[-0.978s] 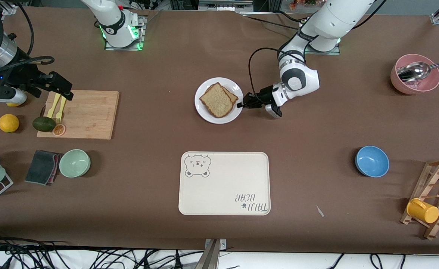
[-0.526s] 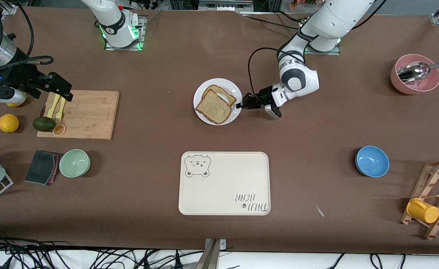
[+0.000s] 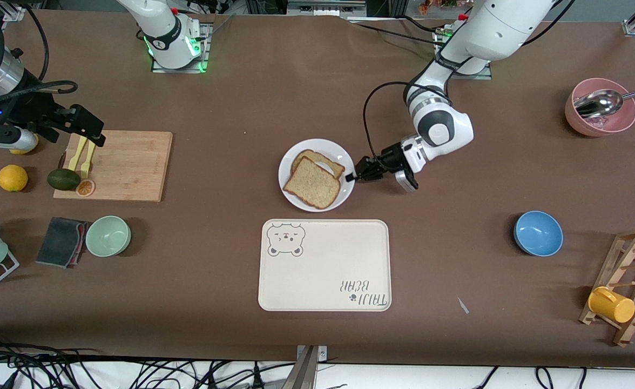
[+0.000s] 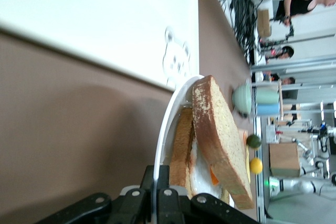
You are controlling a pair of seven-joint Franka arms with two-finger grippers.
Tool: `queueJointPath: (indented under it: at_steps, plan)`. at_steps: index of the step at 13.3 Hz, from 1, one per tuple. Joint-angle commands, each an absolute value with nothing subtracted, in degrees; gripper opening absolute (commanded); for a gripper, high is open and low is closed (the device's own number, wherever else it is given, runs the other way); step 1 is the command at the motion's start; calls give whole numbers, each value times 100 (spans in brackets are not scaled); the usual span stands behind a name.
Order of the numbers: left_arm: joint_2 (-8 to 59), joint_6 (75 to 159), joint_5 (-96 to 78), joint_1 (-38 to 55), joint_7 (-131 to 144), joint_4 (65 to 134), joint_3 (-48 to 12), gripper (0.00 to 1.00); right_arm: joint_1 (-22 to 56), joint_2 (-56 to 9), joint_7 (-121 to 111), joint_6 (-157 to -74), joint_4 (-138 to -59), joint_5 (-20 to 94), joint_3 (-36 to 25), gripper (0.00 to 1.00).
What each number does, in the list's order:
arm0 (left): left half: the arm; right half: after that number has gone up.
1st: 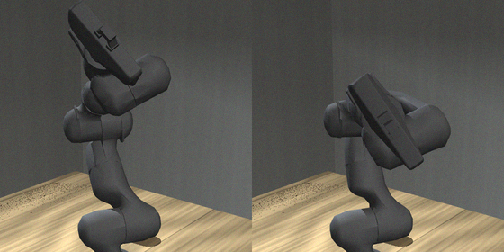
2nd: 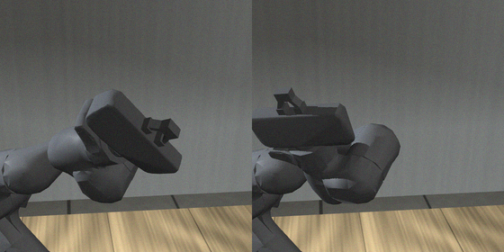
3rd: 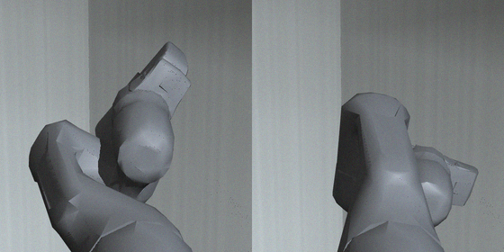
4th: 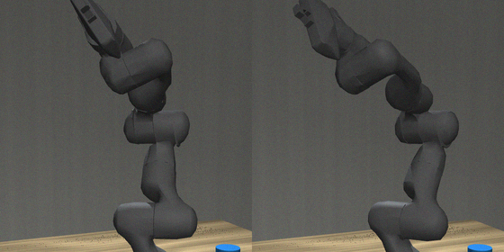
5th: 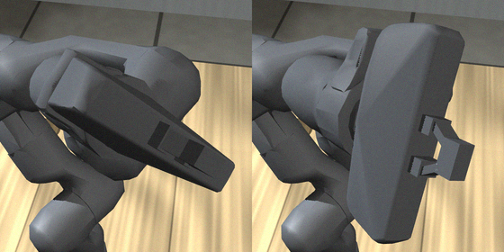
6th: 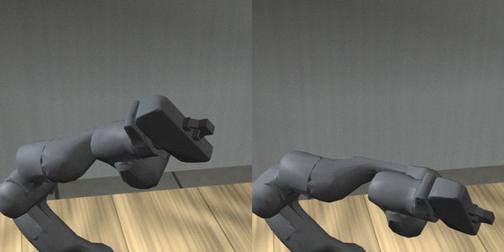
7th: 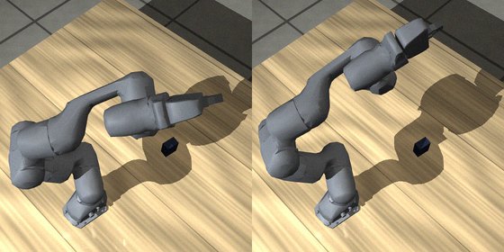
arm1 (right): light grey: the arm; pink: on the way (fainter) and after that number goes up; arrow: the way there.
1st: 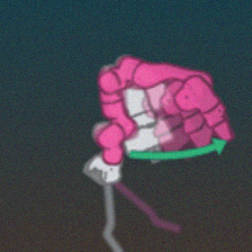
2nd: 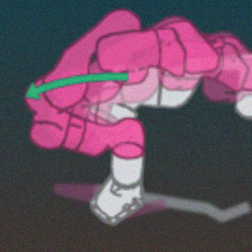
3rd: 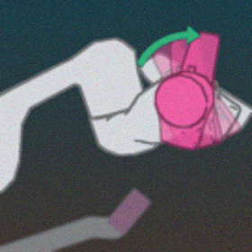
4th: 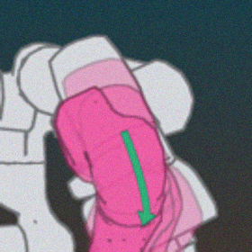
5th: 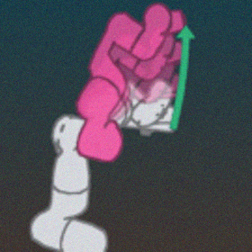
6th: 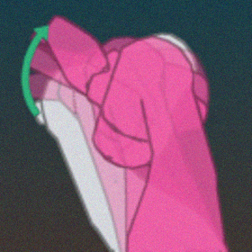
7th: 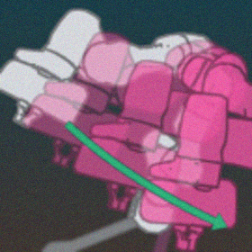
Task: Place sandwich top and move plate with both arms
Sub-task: 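Slide the plate with the left gripper onto the bear tray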
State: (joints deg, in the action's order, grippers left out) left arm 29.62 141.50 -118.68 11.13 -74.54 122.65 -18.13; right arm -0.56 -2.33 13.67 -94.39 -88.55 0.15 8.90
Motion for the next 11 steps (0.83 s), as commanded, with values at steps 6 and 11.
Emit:
queueJointPath:
  at_steps: [6, 11]
  plan:
    - [3479, 14386, -12041, 1160, -6996, 10919, -1275, 0, -44, -272, 1415, -9554, -8833, -9, 923, 100]
    - [4393, 14966, -12006, 1265, -6987, 9644, -1213, 0, -62, -281, 1362, -9562, -8824, -9, 914, 100]
